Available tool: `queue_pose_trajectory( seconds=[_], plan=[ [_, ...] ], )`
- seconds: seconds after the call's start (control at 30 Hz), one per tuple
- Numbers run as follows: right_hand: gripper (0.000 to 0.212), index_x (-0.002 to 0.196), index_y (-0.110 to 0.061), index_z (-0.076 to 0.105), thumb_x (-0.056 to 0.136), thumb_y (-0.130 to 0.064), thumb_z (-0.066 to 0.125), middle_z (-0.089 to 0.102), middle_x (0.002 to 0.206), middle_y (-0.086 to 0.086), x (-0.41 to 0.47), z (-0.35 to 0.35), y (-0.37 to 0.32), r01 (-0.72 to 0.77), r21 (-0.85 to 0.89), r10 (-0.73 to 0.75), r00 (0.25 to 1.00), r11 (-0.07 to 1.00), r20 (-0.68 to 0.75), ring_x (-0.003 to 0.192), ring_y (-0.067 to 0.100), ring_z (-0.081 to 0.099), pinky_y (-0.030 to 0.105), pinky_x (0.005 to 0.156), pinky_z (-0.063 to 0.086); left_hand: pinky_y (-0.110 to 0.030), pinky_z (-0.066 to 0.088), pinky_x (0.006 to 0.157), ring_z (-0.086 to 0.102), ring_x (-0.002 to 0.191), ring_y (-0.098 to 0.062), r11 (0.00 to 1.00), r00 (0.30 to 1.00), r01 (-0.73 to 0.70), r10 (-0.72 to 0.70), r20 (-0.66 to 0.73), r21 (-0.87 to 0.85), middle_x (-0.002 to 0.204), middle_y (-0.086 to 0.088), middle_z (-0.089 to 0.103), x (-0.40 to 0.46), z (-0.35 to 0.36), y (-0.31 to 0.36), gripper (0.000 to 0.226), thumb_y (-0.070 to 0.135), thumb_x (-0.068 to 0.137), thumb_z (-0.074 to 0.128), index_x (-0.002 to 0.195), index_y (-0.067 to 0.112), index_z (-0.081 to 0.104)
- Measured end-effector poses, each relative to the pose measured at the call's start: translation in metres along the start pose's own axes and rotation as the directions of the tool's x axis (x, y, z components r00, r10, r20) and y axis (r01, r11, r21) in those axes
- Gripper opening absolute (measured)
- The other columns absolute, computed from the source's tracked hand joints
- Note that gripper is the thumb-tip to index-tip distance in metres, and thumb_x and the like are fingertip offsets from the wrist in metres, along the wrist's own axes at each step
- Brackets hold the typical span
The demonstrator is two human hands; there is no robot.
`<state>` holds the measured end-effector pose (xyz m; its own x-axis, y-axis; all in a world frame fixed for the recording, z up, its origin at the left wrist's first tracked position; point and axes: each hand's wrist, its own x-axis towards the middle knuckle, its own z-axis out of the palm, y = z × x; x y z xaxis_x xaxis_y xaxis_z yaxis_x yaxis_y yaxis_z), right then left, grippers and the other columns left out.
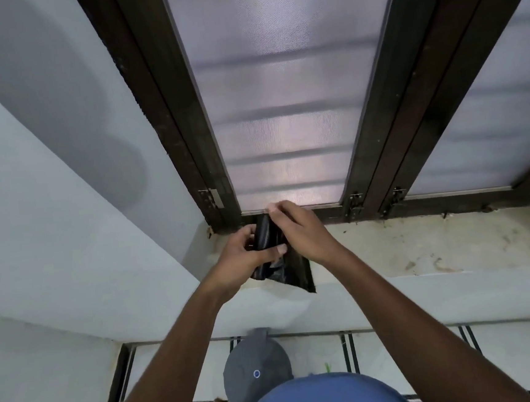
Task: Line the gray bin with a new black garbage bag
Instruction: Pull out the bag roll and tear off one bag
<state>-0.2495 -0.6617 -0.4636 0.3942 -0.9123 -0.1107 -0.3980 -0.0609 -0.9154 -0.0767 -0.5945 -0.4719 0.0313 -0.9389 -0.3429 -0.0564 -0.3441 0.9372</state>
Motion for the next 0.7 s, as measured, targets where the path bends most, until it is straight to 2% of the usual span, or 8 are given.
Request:
queue_pose_trajectory(
  seconds=[0.07,0.13,0.2,0.3,0.4,0.57,0.67,0.7],
  plan=[
    [0.059,0.096,-0.013,0.072,0.112,-0.063,0.046,0.074,0.093,0.011,0.005,-0.006,0.003,-0.007,0.057,0.007,1.0,0.998,-0.001,0.087,0.013,0.066,0.044,0.085,0.05,-0.039,0.063,0.092,0.077,0.114,-0.028,0.992,0.998,0.046,-0.05,-0.033,-0.118,0.125,-0.011,0.077,-0.003,-0.003,0.003,0.053,0.023,0.084,0.093,0.131,0.018,0.069],
    [0.075,0.089,-0.004,0.067,0.109,-0.072,0.045,0.066,0.083,0.015,0.004,-0.009,0.002,0.005,0.084,-0.008,0.999,0.996,0.033,0.079,0.016,0.059,0.042,0.079,0.045,-0.043,0.062,0.094,0.075,0.12,-0.031,0.978,0.994,0.087,-0.098,-0.051,-0.191,0.128,-0.012,0.078,-0.005,-0.009,0.004,0.048,0.027,0.092,0.085,0.136,0.016,0.068],
    [0.072,0.075,-0.011,0.06,0.107,-0.074,0.05,0.051,0.067,-0.004,0.001,-0.013,-0.002,0.009,0.085,-0.015,0.997,0.996,0.072,0.067,0.011,0.05,0.035,0.071,0.036,-0.051,0.059,0.105,0.071,0.127,-0.033,0.967,0.993,0.11,-0.118,-0.021,-0.229,0.131,-0.011,0.077,-0.007,-0.013,0.008,0.045,0.041,0.101,0.073,0.138,0.016,0.068],
    [0.047,0.065,-0.037,0.071,0.095,-0.073,0.072,0.064,0.061,-0.022,0.002,-0.021,-0.002,-0.035,0.006,0.034,0.996,0.999,0.077,0.059,-0.004,0.062,0.018,0.063,0.043,-0.051,0.056,0.109,0.072,0.128,-0.027,0.922,0.99,0.137,-0.137,0.027,-0.362,0.137,-0.008,0.076,-0.012,-0.014,0.017,0.053,0.058,0.108,0.053,0.142,0.02,0.068],
    [0.06,0.073,-0.033,0.074,0.073,-0.093,0.076,0.073,0.067,-0.015,0.004,-0.031,-0.001,-0.041,-0.252,0.051,0.998,0.967,0.032,0.064,0.003,0.069,0.03,0.062,0.048,-0.047,0.057,0.108,0.071,0.129,-0.024,0.918,0.992,0.129,-0.122,0.044,-0.375,0.14,-0.006,0.074,-0.016,-0.018,0.02,0.053,0.056,0.105,0.059,0.145,0.023,0.067],
    [0.089,0.082,-0.028,0.072,0.062,-0.113,0.053,0.075,0.075,-0.009,0.007,-0.047,0.004,-0.128,-0.638,0.084,0.992,0.759,-0.099,0.081,0.017,0.073,0.036,0.084,0.058,-0.05,0.058,0.108,0.071,0.13,-0.026,0.943,0.992,0.107,-0.124,-0.035,-0.315,0.136,-0.005,0.076,-0.011,-0.028,0.01,0.042,0.04,0.105,0.068,0.14,0.019,0.071],
    [0.071,0.115,-0.02,0.066,0.088,-0.086,0.06,0.074,0.115,0.003,0.007,-0.045,0.001,-0.15,-0.869,0.018,0.987,0.472,-0.161,0.114,0.03,0.069,0.061,0.121,0.037,-0.053,0.056,0.112,0.07,0.13,-0.027,0.954,0.99,0.098,-0.124,-0.073,-0.283,0.135,-0.005,0.077,-0.009,-0.025,0.006,0.041,0.041,0.103,0.07,0.137,0.019,0.072],
    [0.064,0.131,-0.017,0.062,0.096,-0.071,0.062,0.071,0.13,0.007,0.007,-0.041,-0.002,-0.115,-0.88,-0.033,0.989,0.46,-0.146,0.129,0.031,0.064,0.068,0.13,0.023,-0.054,0.055,0.112,0.07,0.13,-0.029,0.96,0.99,0.09,-0.115,-0.082,-0.263,0.134,-0.007,0.077,-0.008,-0.022,0.005,0.04,0.038,0.102,0.072,0.136,0.018,0.072]
  ],
)
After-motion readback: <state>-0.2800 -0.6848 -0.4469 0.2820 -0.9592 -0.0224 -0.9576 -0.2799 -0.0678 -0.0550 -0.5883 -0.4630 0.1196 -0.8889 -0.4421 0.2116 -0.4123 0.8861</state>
